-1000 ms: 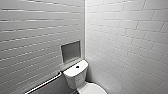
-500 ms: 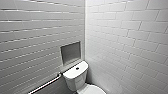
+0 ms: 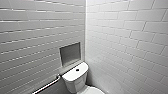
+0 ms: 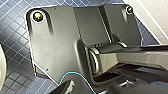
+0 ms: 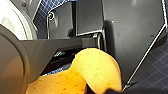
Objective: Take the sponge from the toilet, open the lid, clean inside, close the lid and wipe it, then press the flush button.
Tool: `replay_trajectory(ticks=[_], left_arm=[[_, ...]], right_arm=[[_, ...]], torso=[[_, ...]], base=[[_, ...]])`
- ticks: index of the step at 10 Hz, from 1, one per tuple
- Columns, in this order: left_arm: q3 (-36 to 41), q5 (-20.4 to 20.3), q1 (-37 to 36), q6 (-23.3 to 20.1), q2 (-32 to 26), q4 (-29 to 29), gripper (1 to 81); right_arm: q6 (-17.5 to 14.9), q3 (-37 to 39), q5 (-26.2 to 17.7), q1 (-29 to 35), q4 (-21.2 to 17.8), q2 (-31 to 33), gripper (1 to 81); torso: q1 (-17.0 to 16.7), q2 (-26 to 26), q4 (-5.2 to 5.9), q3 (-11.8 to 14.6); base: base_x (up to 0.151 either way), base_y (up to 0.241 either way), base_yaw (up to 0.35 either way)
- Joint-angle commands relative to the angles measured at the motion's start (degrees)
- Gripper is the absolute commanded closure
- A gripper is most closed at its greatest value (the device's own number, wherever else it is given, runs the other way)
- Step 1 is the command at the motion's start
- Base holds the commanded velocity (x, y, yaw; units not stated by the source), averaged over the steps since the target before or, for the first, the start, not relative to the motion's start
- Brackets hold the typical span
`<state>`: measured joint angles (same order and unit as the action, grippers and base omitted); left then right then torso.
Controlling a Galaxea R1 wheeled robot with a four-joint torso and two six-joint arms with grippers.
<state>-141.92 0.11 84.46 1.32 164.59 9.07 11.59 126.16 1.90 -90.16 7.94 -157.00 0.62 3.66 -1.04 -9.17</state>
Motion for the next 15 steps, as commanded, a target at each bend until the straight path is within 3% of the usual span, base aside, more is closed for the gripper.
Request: replay_trajectory(ticks=[1, 15], left_arm=[[0.59, 3.05, -2.23, -0.35, -0.39, -0.28, 1.0], [0.59, 3.05, -2.14, -0.35, -0.13, -0.28, 1.0]], right_arm=[[-0.08, -0.58, -2.96, 1.69, -0.29, 0.88, 81.1], [-0.08, -1.45, -2.96, 1.51, 0.33, 0.61, 81.1]], torso=[[0.00, 0.00, 0.00, 0.00], [0.02, 0.00, 0.00, 0.00]], base=[[0.079, 0.000, 0.000], [0.085, 0.000, 0.000]])
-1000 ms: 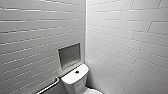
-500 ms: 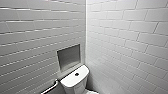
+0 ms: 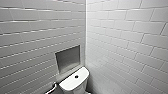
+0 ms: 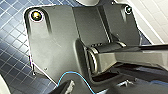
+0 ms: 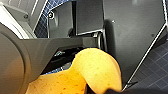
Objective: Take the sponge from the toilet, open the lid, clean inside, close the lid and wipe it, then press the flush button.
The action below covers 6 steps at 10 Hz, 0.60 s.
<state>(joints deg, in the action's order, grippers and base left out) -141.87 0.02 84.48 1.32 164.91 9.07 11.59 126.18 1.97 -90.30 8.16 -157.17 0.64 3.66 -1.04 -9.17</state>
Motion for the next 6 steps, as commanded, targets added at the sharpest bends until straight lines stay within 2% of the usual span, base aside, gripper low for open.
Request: replay_trajectory(ticks=[1, 5, 6], left_arm=[[0.54, 3.14, -2.17, -0.35, -0.46, -0.28, 1.0], [0.54, 3.14, -2.17, -0.35, -0.38, -0.37, 1.0], [0.54, 3.14, -2.17, -0.35, -0.37, -0.37, 1.0]], right_arm=[[0.01, -1.48, -3.03, 1.65, 0.11, 0.78, 81.1], [-0.08, -1.30, -3.03, 1.65, 0.11, 0.61, 81.1], [-0.08, -1.22, -3.03, 1.65, 0.11, 0.52, 81.1]], torso=[[0.00, 0.00, 0.00, 0.00], [0.02, 0.00, 0.00, 0.00], [0.05, -0.02, 0.00, 0.00]], base=[[0.086, 0.000, 0.000], [0.083, 0.000, 0.000], [0.000, 0.000, 0.000]])
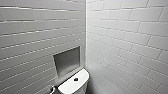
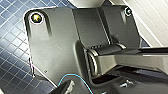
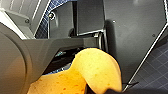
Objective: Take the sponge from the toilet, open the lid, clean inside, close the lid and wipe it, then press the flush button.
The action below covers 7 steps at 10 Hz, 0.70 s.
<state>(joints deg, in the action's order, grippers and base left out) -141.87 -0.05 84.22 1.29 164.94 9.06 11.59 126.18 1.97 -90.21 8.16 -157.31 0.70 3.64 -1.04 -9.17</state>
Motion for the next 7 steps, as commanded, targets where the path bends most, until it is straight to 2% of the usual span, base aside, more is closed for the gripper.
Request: replay_trajectory(ticks=[1, 4, 6, 7], left_arm=[[0.54, 3.21, -1.91, -0.33, -0.40, -0.44, 1.0], [0.98, 3.30, -1.91, -0.33, -0.66, -0.44, 1.0], [4.85, 3.12, -2.17, -0.33, -3.12, -0.36, 1.0], [8.10, 3.12, -2.61, -0.24, -5.40, -0.36, 1.0]], right_arm=[[-0.08, -1.22, -3.03, 1.56, 0.11, 0.65, 81.1], [-0.08, -2.09, -2.41, 1.48, -0.33, 1.09, 81.1], [-0.08, -6.05, -1.36, 1.48, -0.25, 3.73, 81.1], [0.01, -9.04, 0.75, 1.56, -0.33, 6.45, 81.1]], torso=[[0.00, 0.00, 0.00, 0.00], [0.00, 0.00, 0.00, 0.00], [0.00, 0.00, 0.00, 0.00], [0.00, 0.00, 0.00, 0.00]], base=[[0.000, 0.000, 0.000], [0.000, 0.000, 0.000], [0.000, 0.000, 0.000], [0.000, 0.000, 0.000]])
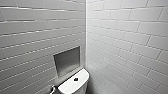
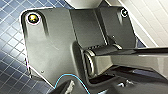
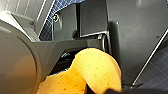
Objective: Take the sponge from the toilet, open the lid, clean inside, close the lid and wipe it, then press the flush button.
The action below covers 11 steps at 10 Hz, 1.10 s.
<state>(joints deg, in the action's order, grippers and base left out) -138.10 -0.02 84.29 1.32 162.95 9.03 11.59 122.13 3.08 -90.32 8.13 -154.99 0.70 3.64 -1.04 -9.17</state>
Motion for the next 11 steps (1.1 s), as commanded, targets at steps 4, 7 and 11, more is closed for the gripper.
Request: replay_trajectory(ticks=[4, 7, 11], left_arm=[[15.12, 3.28, -6.18, -0.09, -11.31, -0.60, 1.0], [25.86, 3.98, -11.37, 0.18, -17.66, -1.91, 1.0], [37.88, 9.24, -21.37, 0.70, -24.42, -4.01, 1.0]], right_arm=[[0.62, -9.90, 0.43, 2.64, -0.31, 10.46, 81.1], [0.71, -10.34, 0.43, 3.07, -0.31, 11.43, 81.1], [0.71, -10.69, 0.43, 3.08, -0.31, 11.87, 81.1]], torso=[[0.00, 0.00, 0.00, 0.00], [-0.02, 0.00, 0.00, -2.22], [0.00, -0.02, 0.00, -3.74]], base=[[0.000, 0.000, 0.000], [0.000, 0.000, 0.000], [0.000, 0.000, 0.000]])
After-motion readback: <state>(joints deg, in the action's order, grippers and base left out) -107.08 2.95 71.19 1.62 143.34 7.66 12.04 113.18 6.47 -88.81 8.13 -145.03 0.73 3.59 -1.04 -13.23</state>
